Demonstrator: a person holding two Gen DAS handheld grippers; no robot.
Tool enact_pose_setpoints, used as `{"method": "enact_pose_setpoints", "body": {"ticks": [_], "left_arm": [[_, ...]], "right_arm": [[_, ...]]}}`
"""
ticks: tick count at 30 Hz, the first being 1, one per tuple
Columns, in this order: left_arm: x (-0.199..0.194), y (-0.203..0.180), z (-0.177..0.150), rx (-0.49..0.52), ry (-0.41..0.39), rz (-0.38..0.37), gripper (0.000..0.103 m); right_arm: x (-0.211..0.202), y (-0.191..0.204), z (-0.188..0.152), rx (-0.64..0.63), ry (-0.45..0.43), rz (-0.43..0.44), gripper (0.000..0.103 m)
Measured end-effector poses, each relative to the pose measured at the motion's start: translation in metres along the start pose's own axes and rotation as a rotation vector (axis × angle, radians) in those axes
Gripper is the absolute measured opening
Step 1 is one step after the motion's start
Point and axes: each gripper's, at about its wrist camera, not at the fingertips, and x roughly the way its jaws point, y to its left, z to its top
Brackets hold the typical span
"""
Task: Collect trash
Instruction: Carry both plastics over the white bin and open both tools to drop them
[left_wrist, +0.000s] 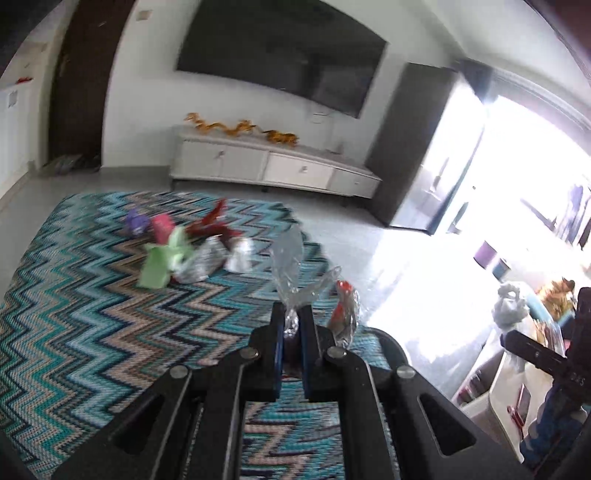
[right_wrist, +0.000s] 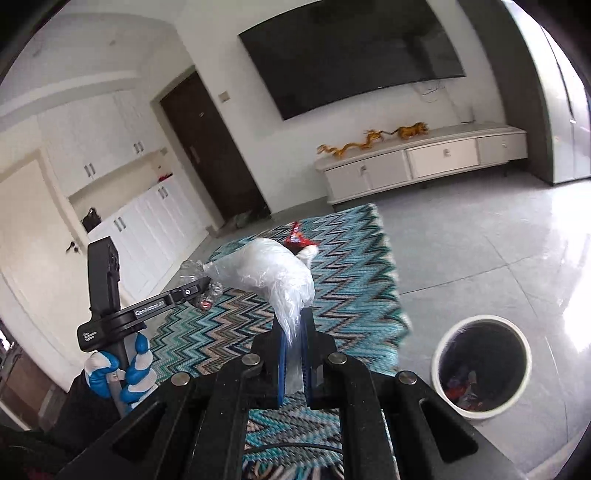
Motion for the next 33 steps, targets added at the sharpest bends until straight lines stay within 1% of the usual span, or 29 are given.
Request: {"method": "enact_pose_setpoints", "body": {"ticks": [3, 9, 13, 15, 17, 23, 31, 33], "left_arm": [[0.003, -0.034, 0.005, 0.061, 0.003, -0.036, 0.007], [0.027, -0.095, 0.018, 0.161, 0.035, -0.096, 0.007], [0.061, -0.133, 0.021, 0.229, 0.096, -0.114, 0.007], [0.084, -0.149, 0.019, 0.257, 0.136, -0.115, 0.007], [0.110, -0.164, 0.017, 0.274, 0.182, -0.124, 0.008], [0.187, -0.189, 0.002, 0.305, 0.306, -0.143, 0.010], [0.265, -0.215, -0.022, 0.334, 0.448, -0.179, 0.010], [0.281, -0.219, -0.026, 0.326, 0.478, -0.194, 0.015]], "right_arm": [[-0.020, -0.019, -0.006, 0.044, -0.032, -0.038, 0.007], [-0.037, -0.056, -0.008, 0.110, -0.075, -0.104, 0.007], [-0.040, -0.090, -0.012, 0.163, -0.083, -0.158, 0.007], [-0.034, -0.111, -0.013, 0.200, -0.079, -0.178, 0.007], [-0.027, -0.135, -0.015, 0.243, -0.068, -0.199, 0.007], [0.001, -0.196, -0.024, 0.333, -0.005, -0.269, 0.007], [0.043, -0.264, -0.042, 0.416, 0.096, -0.344, 0.010], [0.053, -0.279, -0.047, 0.431, 0.121, -0.358, 0.010]]}}
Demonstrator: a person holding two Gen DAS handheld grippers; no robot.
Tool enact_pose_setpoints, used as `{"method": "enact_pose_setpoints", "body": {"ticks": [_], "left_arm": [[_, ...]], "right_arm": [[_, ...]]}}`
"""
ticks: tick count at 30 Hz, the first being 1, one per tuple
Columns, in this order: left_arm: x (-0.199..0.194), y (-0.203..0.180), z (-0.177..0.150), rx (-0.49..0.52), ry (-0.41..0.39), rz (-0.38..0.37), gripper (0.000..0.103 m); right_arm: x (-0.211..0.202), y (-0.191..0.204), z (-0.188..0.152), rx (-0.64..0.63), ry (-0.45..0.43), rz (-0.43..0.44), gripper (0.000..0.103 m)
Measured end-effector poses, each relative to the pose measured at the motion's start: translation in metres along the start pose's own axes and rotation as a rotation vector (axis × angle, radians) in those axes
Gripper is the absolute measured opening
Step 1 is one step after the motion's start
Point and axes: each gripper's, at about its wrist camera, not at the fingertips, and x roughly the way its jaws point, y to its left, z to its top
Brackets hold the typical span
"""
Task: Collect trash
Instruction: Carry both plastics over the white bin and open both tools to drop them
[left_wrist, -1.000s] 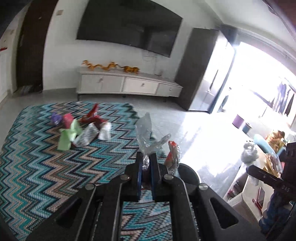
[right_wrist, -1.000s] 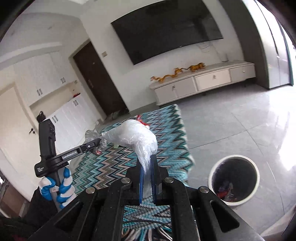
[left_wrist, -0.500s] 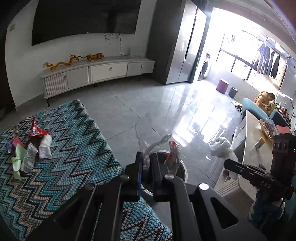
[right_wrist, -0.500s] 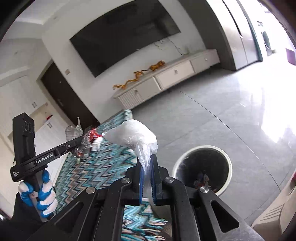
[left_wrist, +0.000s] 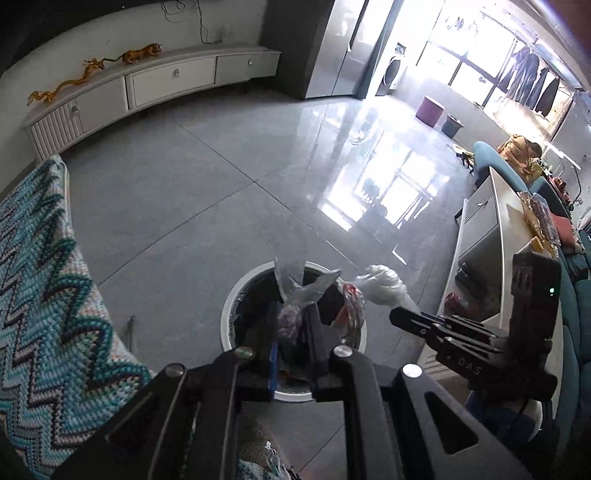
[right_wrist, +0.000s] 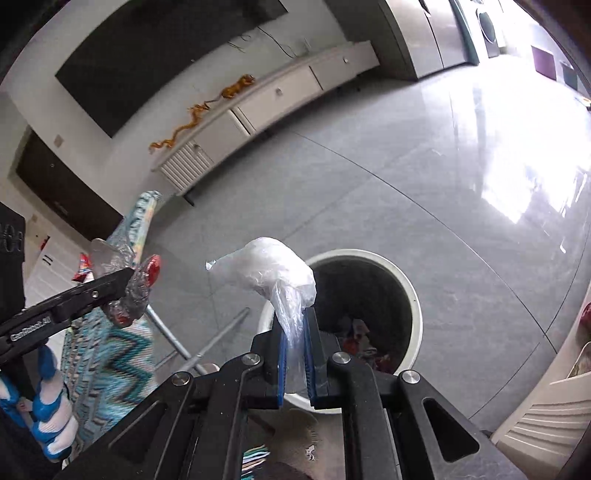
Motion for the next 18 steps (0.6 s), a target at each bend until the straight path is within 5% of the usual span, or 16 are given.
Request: {"method": "enact_pose_setpoints", "body": {"ticks": [3, 5, 6, 12, 18], "left_arm": [[0.020, 0.001, 0.005, -0.018, 0.026, -0.026, 0.034], [0.030, 0.002, 0.007, -0.032, 0.033, -0.042, 0.049], [0.033, 0.003, 0.008, -0.038, 0.036, -0.046, 0.049], [0.042, 0.005, 0.007, -0.039, 0.043, -0.032, 0.049], [0.019, -0.004, 0.002, 0.004, -0.053, 0.055, 0.049]], "right_arm": [[0.024, -0.013, 0.003, 0.021, 0.035, -0.034, 0.015], [0.036, -0.019, 0.004, 0.039, 0.053, -0.052, 0.029], [0.040, -0.022, 0.003, 0.048, 0.060, -0.059, 0.036], [0.047, -0.039, -0.007, 0.089, 0.083, -0.066, 0.037], [0.033, -0.035, -0.006, 0.085, 0.067, -0.045, 0.038]]}}
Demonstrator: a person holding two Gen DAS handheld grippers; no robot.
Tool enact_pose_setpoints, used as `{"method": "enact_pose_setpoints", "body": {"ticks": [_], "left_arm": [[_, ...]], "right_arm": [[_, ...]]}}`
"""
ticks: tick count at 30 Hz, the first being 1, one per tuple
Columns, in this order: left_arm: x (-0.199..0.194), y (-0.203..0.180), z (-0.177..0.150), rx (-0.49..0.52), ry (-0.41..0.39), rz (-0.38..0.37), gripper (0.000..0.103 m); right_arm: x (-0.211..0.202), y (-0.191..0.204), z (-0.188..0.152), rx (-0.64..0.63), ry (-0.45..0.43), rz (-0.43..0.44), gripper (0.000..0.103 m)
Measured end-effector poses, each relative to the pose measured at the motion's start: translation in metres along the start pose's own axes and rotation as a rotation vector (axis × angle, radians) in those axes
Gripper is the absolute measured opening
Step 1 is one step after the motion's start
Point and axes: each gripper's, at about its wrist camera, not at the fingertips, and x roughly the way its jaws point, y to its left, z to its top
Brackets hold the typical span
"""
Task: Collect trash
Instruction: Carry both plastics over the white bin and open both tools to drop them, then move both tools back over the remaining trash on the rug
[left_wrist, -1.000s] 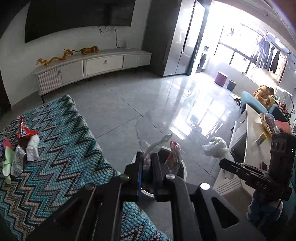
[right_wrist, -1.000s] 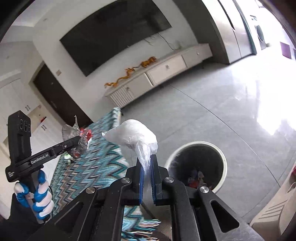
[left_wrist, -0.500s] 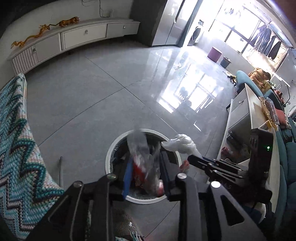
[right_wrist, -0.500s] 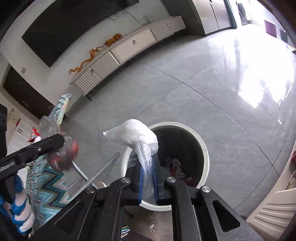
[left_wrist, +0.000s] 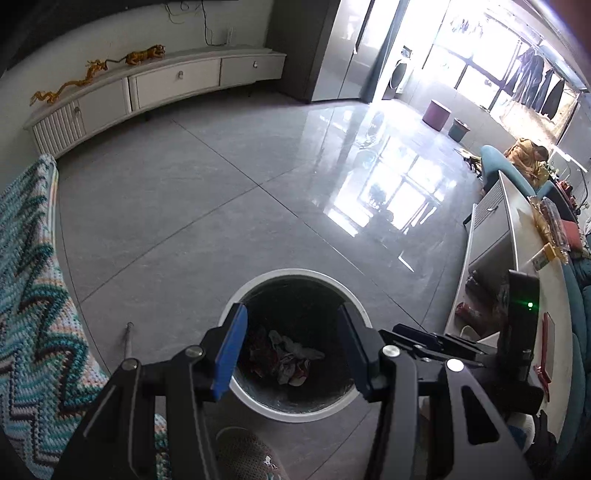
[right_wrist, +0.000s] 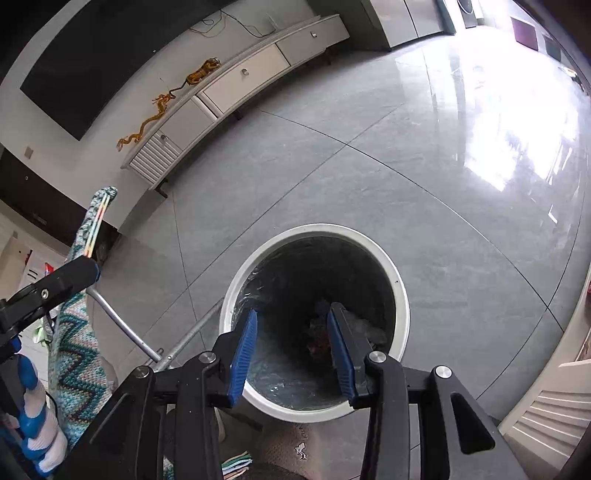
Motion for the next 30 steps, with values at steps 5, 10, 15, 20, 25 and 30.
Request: {"method": "enact_pose_setpoints", "body": {"ticks": [5, 10, 15, 20, 25, 30], "left_arm": [[-0.036, -0.012, -0.004, 0.036, -0.122, 0.099, 0.049], [-0.071, -0.022, -0.013, 0.078, -0.201, 0.179, 0.049], [-0.103, -0.028, -0.022, 0.098, -0.252, 0.248, 0.050], [-0.143, -0.020, -0.037, 0.082, -0.309, 0.318, 0.065], [-0.177, -0.017, -0.051, 0.067, -0.364, 0.362, 0.067], [-0.211, -0.009, -0.067, 0.049, -0.413, 0.403, 0.067]], "right_arm": [[-0.032, 0.016, -0.007, -0.051, -0.044, 0.008, 0.042], [-0.067, 0.040, -0.017, -0.139, -0.092, -0.002, 0.043], [-0.103, 0.067, -0.027, -0.218, -0.151, 0.028, 0.050], [-0.135, 0.096, -0.034, -0.275, -0.217, 0.063, 0.058], [-0.158, 0.121, -0.043, -0.323, -0.265, 0.093, 0.060], [-0.179, 0.149, -0.052, -0.378, -0.299, 0.103, 0.061]]}}
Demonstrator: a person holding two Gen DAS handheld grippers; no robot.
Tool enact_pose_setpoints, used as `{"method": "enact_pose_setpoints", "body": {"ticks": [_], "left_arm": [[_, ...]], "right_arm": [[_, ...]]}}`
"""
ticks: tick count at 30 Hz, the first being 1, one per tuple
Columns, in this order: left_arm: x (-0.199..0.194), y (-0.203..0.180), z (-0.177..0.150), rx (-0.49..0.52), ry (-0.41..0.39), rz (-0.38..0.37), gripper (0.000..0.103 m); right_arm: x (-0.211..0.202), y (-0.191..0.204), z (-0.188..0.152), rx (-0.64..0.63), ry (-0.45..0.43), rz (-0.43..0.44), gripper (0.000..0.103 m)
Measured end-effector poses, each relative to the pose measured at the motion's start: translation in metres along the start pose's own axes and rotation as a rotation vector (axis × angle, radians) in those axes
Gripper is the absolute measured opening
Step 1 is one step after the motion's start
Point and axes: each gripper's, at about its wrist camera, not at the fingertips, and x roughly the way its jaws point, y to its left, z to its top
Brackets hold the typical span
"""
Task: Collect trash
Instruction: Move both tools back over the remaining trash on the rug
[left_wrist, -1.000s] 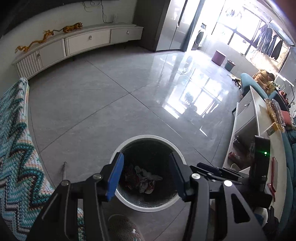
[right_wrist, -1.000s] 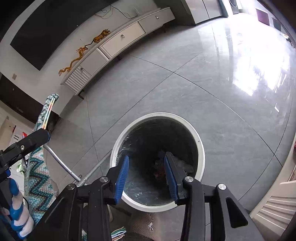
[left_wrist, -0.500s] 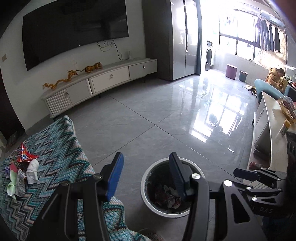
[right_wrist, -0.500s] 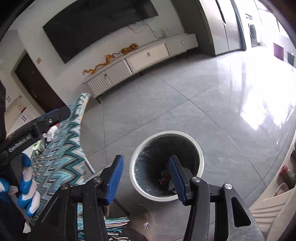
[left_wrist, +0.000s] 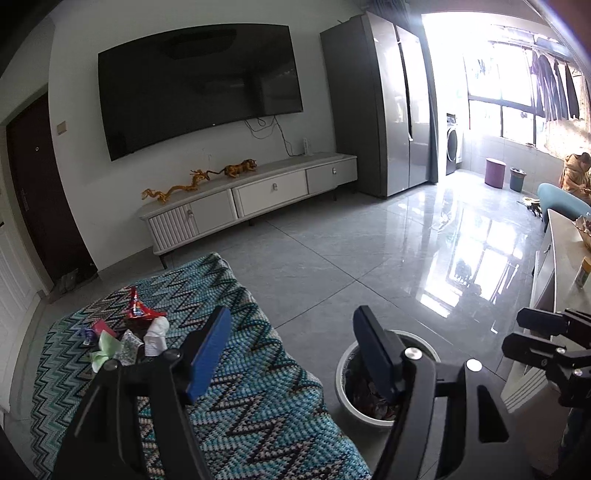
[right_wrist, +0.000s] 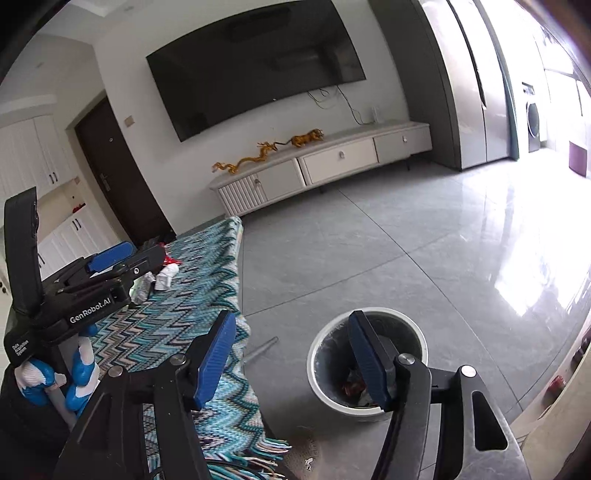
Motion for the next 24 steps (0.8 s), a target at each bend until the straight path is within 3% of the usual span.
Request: {"method": "enact_pose_setpoints", "body": {"ticks": [5, 12, 24], "left_arm": [[-0.029, 0.025, -0.002, -0.037, -0.056, 0.043, 0.067], [-0.067, 0.064, -0.008, -0.080, -0.120, 0.114, 0.067], [-0.111, 0.132, -0.027, -0.159, -0.148, 0.215, 0.067]], "right_arm": [[-0.019, 0.029, 0.005, -0.061, -0.042, 0.022, 0.069], [-0.040, 0.074, 0.013, -0.152, -0.097, 0.074, 0.069], [-0.056, 0.142, 0.012, -0.298, -0.120, 0.145, 0.069]]}}
